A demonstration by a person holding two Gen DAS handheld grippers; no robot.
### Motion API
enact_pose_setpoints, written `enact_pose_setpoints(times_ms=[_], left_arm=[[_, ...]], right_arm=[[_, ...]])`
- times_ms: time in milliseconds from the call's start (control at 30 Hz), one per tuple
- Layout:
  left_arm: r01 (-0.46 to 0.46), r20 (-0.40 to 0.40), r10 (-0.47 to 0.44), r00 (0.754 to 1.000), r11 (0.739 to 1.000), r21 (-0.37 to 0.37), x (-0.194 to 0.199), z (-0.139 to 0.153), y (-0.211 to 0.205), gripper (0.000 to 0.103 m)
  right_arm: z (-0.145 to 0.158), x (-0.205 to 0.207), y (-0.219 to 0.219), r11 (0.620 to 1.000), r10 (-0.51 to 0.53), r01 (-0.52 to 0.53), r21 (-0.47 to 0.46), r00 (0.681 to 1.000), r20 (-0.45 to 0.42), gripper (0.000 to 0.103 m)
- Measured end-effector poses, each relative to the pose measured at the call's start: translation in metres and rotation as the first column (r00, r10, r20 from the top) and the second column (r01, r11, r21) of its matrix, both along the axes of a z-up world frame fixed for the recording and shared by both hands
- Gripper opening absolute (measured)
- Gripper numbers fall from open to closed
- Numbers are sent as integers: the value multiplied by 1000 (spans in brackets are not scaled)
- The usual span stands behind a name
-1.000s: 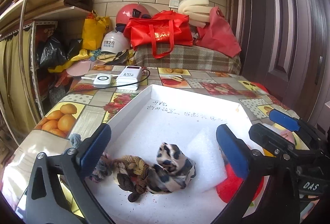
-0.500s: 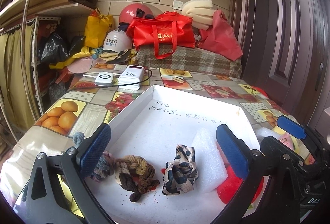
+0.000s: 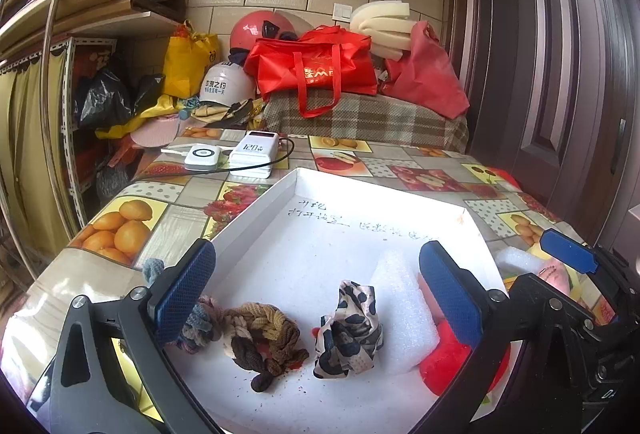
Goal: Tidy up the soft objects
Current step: 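Move both tools back to the remaining pile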
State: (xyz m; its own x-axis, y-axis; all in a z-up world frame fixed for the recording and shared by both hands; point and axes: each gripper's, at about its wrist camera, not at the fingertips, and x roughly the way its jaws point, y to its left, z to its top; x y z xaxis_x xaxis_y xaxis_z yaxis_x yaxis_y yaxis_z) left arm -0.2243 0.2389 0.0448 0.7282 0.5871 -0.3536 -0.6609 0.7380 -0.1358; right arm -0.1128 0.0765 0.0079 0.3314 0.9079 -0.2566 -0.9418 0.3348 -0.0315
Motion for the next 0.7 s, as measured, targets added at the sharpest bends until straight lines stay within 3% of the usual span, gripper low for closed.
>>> enact_pose_setpoints(times_ms=[400, 533, 700], left_arm=[[26, -19, -24, 1000, 994, 104, 4, 0, -25, 103], [54, -13, -53, 999, 995, 87, 3, 1, -36, 103], [83, -29, -80, 996, 990, 117, 6, 2, -53, 103]], right_arm=[[-1, -3, -11, 1000, 13, -13, 0, 1000, -10, 88], [0, -2, -25, 1000, 8, -8, 19, 1000, -11, 88], [5, 1, -47, 998, -16, 15, 64, 999, 27, 88]])
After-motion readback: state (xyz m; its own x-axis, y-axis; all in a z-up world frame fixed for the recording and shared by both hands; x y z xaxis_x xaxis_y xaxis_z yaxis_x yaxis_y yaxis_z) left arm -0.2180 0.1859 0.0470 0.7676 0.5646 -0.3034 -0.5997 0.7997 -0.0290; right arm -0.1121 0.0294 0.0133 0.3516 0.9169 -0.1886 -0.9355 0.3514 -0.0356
